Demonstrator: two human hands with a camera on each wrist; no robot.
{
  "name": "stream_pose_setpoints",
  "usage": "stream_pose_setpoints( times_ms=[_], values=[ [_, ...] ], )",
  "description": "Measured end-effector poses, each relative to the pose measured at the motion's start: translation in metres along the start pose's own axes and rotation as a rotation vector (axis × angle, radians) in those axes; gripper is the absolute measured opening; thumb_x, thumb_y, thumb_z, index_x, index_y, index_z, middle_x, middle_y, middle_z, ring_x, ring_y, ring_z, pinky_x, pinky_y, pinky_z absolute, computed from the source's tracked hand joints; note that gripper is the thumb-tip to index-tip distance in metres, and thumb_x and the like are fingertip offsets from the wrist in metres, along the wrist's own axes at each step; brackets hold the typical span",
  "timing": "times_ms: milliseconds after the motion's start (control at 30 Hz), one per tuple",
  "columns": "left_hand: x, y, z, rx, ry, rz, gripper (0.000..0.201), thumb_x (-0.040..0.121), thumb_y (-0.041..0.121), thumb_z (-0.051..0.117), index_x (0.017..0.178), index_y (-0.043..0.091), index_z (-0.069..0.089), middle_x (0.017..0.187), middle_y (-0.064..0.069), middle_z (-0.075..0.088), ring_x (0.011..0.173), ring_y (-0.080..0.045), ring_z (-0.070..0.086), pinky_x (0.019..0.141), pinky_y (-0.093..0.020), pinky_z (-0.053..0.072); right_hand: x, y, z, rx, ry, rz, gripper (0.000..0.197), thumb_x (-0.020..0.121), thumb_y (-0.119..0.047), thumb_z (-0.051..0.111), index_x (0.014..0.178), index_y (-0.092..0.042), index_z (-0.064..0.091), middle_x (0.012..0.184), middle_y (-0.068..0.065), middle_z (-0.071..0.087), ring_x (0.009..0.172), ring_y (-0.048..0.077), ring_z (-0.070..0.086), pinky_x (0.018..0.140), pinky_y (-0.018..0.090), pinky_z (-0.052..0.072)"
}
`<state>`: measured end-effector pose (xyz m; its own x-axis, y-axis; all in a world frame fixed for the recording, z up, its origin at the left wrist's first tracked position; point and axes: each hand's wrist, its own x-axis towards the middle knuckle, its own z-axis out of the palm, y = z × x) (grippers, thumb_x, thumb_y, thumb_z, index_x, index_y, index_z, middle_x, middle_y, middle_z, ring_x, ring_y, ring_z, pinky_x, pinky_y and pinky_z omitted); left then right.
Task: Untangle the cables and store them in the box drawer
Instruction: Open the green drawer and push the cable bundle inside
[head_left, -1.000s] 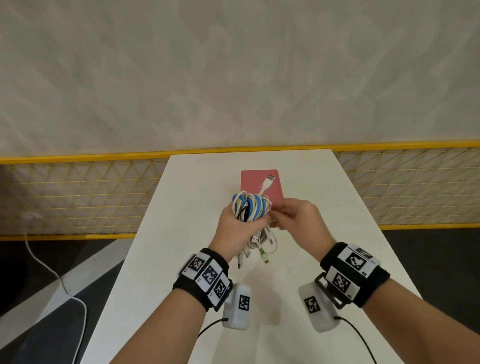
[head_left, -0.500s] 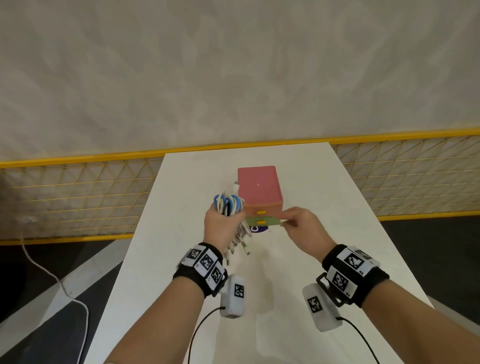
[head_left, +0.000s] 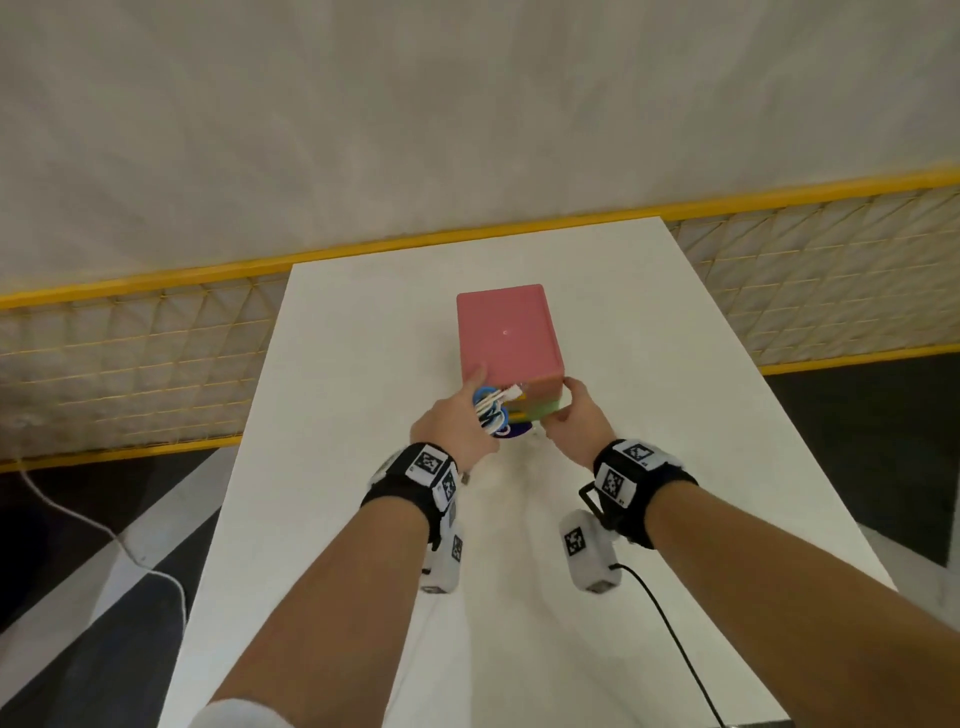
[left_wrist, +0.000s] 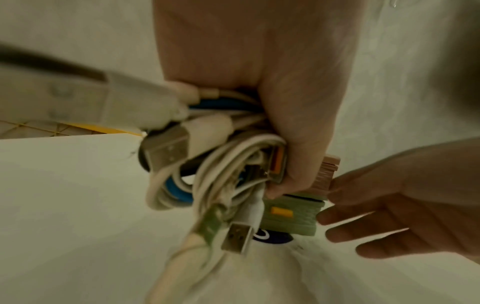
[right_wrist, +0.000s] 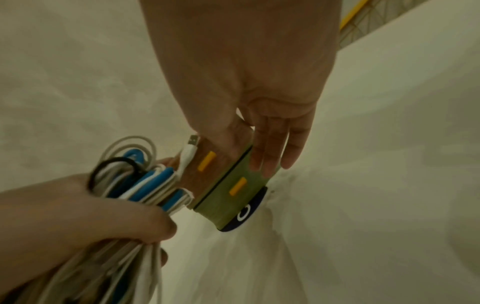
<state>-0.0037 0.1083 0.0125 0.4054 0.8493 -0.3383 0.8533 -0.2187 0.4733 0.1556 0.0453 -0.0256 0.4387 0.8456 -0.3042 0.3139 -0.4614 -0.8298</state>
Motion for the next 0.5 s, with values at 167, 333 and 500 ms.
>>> stream_pose_setpoints(
  times_ms=[167, 333, 500],
  values=[
    [0.003, -0.005, -0.004, -0.035, 0.013, 0.014, 0.099, 0.070, 0.021, 0.071, 0.147, 0.052, 0.017, 0.114, 0.006, 0.066, 0.096, -0.023, 0.064, 0.085, -0.034, 0.053, 0.028, 0.011, 0.029, 0.446, -0.024, 0.196, 0.069, 0.080, -0.008, 0.068, 0.137, -0.019, 0.030, 0.113, 0.013, 0.063, 0.073, 0.022, 0.066, 0.060, 0.030, 0.053],
    [0.006, -0.011, 0.000, -0.085, -0.001, 0.028, 0.100, 0.069, 0.019, 0.071, 0.147, 0.051, 0.018, 0.112, 0.007, 0.066, 0.092, -0.022, 0.065, 0.082, -0.032, 0.053, 0.038, 0.022, 0.045, 0.624, 0.094, 0.217, 0.056, 0.082, 0.007, 0.063, 0.130, -0.008, 0.040, 0.109, 0.019, 0.061, 0.077, 0.027, 0.064, 0.065, 0.036, 0.057],
    [0.010, -0.016, -0.003, -0.133, -0.029, 0.056, 0.099, 0.065, 0.019, 0.072, 0.145, 0.052, 0.024, 0.115, 0.010, 0.065, 0.095, -0.020, 0.065, 0.088, -0.037, 0.054, 0.013, 0.034, 0.044, 0.668, 0.121, 0.197, 0.043, 0.080, 0.013, 0.061, 0.117, 0.000, 0.045, 0.093, 0.016, 0.061, 0.073, 0.026, 0.063, 0.058, 0.029, 0.059]
  ],
)
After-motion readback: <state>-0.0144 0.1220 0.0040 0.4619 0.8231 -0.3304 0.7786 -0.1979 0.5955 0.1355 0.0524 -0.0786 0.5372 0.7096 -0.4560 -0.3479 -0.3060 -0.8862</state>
